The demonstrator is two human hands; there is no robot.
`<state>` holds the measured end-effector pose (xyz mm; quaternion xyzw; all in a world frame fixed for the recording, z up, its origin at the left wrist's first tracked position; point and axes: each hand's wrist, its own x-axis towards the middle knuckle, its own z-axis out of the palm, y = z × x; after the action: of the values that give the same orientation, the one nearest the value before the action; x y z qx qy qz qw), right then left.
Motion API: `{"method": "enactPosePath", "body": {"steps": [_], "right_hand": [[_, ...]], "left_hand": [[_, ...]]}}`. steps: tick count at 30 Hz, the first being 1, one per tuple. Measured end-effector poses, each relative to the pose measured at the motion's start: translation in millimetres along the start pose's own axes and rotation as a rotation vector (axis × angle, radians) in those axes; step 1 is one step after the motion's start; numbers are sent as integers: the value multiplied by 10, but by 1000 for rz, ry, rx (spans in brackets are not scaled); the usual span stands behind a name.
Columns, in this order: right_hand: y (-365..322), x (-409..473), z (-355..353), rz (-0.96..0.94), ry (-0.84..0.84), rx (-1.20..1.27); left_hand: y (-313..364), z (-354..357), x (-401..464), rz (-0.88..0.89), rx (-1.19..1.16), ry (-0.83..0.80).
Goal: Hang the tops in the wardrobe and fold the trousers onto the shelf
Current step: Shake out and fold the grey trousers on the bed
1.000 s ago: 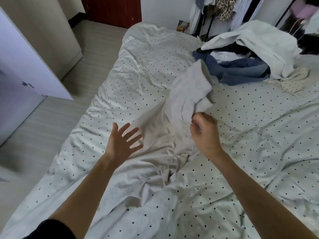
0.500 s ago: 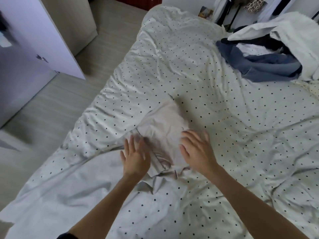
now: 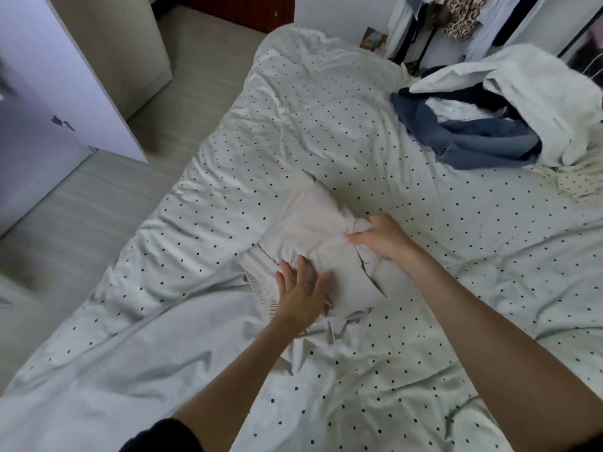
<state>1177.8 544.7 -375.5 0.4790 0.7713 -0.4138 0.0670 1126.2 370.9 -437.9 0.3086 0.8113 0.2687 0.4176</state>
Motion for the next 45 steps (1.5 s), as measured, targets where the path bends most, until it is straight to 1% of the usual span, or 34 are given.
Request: {"method": "enactPosePath", "body": {"steps": [1,2,3,4,6,8,10,11,13,14,16,17,18,19,20,21,22,23,24,25,26,27,29,30,31,32,33,34,35,37,40,42,43,45], "right_hand": [[-43,-22,-186,5,57,-36],[-98,-43,-466,-1,130,-86],[-155,-64,-636,-4,198,-168],[-217,-80,-849,-18,302,-275],[-311,-164,-1202,-97,503,-470],[-372,-240,-1280,-174,634,-606],[-373,-303,-1114,-231,657,-711],[-365,-327,-972,-256,647,-750],[-372,-362,-598,-302,600,-787],[-370,-401,-415,-325,573,-811],[-384,-474,28,-414,506,-843],[-372,-518,227,-462,471,-848],[-349,-568,391,-496,396,-858],[-313,-626,566,-528,256,-870],[-264,-672,684,-550,122,-863],[-206,-701,765,-564,40,-859],[-161,-726,789,-585,37,-857],[-117,-731,780,-622,125,-850],[-47,-697,745,-647,269,-820],[10,-633,673,-626,410,-768],[57,-545,573,-540,469,-725],[96,-443,455,-413,443,-698],[140,-189,280,-143,272,-585],[143,-91,208,-18,155,-433],[134,-2,181,75,34,-220],[125,65,170,142,-55,-11],[111,96,159,164,-109,137],[101,105,150,154,-141,217],[94,103,151,125,-154,231],[33,51,166,66,-138,151],[-148,-155,267,-129,-33,-231],[-322,-393,447,-283,2,-409],[-379,-462,500,-341,-5,-463],[-524,-657,754,-412,-65,-562]], "left_hand": [[160,-6,47,76,60,-27],[416,-15,116,129,12,-35],[585,-38,176,128,-101,-53],[800,-58,246,122,-266,-81],[1216,-124,350,145,-539,-165],[1372,-181,392,75,-866,-227],[1251,-229,374,-13,-1166,-251],[1103,-244,354,-60,-1301,-236],[713,-299,289,-177,-1535,-137],[535,-322,246,-213,-1606,-67],[120,-430,133,-251,-1628,133],[-30,-492,61,-262,-1599,238],[-140,-544,14,-266,-1550,325],[-240,-584,-31,-274,-1492,382],[-283,-593,-59,-270,-1441,388],[-283,-588,-87,-267,-1390,349],[-272,-563,-99,-271,-1333,290],[-259,-524,-106,-277,-1273,241],[-236,-477,-106,-268,-1208,211],[-205,-432,-113,-248,-1156,195],[-182,-384,-112,-231,-1119,188],[-148,-347,-110,-222,-1090,179],[-120,-275,-99,-218,-1042,147],[-109,-243,-94,-219,-1016,124],[-112,-221,-84,-220,-1009,99],[-122,-208,-73,-219,-1030,70],[-133,-209,-64,-220,-1076,34],[-154,-217,-59,-230,-1134,-5],[-191,-231,-58,-239,-1192,-44],[-307,-258,-76,-239,-1275,-111],[-548,-279,-178,-259,-1426,-168],[-707,-327,-335,-315,-1562,-170],[-732,-344,-345,-328,-1594,-145],[-875,-481,-475,-381,-1608,-9]]}}
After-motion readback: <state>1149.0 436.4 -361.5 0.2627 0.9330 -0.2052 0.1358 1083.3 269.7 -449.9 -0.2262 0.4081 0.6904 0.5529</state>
